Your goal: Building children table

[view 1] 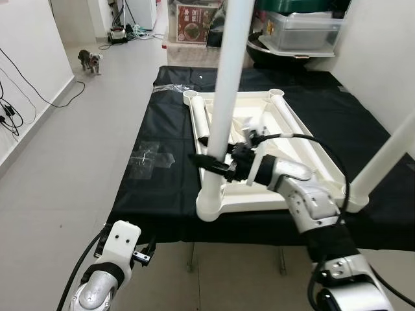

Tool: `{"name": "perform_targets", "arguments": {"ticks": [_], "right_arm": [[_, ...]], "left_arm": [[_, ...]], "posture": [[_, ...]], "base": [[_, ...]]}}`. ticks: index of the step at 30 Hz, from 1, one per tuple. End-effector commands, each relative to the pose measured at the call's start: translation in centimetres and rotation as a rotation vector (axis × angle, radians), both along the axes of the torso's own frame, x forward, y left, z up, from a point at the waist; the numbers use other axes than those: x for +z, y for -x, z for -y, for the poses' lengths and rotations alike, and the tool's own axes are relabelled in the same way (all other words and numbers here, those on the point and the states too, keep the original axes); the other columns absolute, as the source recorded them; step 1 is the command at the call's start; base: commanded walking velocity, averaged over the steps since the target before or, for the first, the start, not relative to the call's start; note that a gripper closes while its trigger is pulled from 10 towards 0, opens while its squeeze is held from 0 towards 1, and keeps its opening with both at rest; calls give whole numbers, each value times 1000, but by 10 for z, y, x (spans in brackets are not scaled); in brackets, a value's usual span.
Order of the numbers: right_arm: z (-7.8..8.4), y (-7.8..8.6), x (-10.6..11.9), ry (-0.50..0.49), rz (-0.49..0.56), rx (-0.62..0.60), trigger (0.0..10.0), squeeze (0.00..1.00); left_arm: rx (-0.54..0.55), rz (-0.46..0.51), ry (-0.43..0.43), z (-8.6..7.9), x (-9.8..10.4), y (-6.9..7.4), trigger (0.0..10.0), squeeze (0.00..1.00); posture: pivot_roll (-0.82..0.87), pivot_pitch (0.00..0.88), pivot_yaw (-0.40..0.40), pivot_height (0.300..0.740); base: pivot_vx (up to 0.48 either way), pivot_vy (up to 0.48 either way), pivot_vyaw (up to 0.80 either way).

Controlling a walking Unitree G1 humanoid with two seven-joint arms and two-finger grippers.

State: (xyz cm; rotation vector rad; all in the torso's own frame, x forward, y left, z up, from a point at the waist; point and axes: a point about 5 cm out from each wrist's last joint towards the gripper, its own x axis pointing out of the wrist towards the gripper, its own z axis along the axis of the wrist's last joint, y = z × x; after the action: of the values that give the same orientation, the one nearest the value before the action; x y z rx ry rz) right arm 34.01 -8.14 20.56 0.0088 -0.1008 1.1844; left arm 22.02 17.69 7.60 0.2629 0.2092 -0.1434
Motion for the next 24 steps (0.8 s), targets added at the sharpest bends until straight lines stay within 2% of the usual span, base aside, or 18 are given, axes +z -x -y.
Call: {"name": "perform_targets", "arguments": {"ticks": [1,2,3,4,6,8,10,11,13,15,16,17,18,19,20,21,23,24], "right_arm": [[-3,-12,-19,44,-66,-141,0,0],[-1,-19,-20,42,-68,-229,0,0],[12,-33,-23,17,-116,-497,0,0],[12,-33,-23,17,-116,-497,0,0],[45,-46,-36,2,-237,-956,0,0],[45,-46,-36,2,-237,-956,0,0],[74,-31,-58,24,-287,-1287,0,0],[74,-31,-58,24,-287,-1287,0,0],[78,-14,-69,42,-290,-1389,0,0],[78,-14,-69,42,-290,-1389,0,0],[69,-8,-70,38,-295,-1361,0,0],[55,-5,-68,40,-296,-1280,10000,0],[55,-5,-68,40,-296,-1280,10000,0],[41,-6,-60,14,-262,-1177,10000,451],[33,-8,-51,-50,-242,-1108,10000,1000],[28,-11,-42,-106,-226,-1055,10000,1000],[28,-11,-42,-106,-226,-1055,10000,1000],[22,-18,-27,-140,-165,-972,10000,1000]], "left_arm": [[-11,-17,-7,1,-4,2,10000,0],[-11,-18,-8,1,-4,2,10000,0],[-11,-18,-8,1,-4,3,10000,0],[-11,-18,-8,1,-4,3,10000,0],[-12,-19,-10,1,-5,3,10000,0],[-12,-19,-10,1,-5,3,10000,0],[-18,-21,-5,3,-5,2,10000,0],[-18,-21,-5,3,-5,2,10000,0],[-23,-21,-1,5,-5,2,10000,0],[-23,-21,-1,5,-5,2,10000,0],[-25,-21,0,5,-5,2,10000,0],[-28,-22,0,6,-5,2,10000,0],[-28,-22,0,6,-5,2,10000,0],[-30,-23,0,6,-6,1,10000,0],[-31,-23,0,5,-6,1,10000,0],[-31,-23,-1,5,-6,0,10000,0],[-31,-23,-1,5,-6,0,10000,0],[-28,-21,0,4,-5,0,10000,0]], "posture": [[147,0,-76,740],[147,0,-76,740],[141,0,-74,740],[141,0,-74,740],[138,0,-72,740],[138,0,-72,740],[126,0,-65,740],[126,0,-65,740],[120,0,-60,740],[120,0,-60,740],[112,0,-55,740],[112,0,-55,740],[112,0,-55,740],[110,0,-54,740],[112,0,-56,740],[112,0,-56,740],[112,0,-56,740],[116,0,-60,740]], "base": [[0,0,0],[0,0,0],[0,0,0],[0,0,0],[0,0,0],[0,0,0],[0,0,0],[0,0,0],[0,0,0],[0,0,0],[0,0,0],[0,0,0],[0,0,0],[0,0,0],[0,0,0],[0,0,0],[0,0,0],[0,0,0]]}}
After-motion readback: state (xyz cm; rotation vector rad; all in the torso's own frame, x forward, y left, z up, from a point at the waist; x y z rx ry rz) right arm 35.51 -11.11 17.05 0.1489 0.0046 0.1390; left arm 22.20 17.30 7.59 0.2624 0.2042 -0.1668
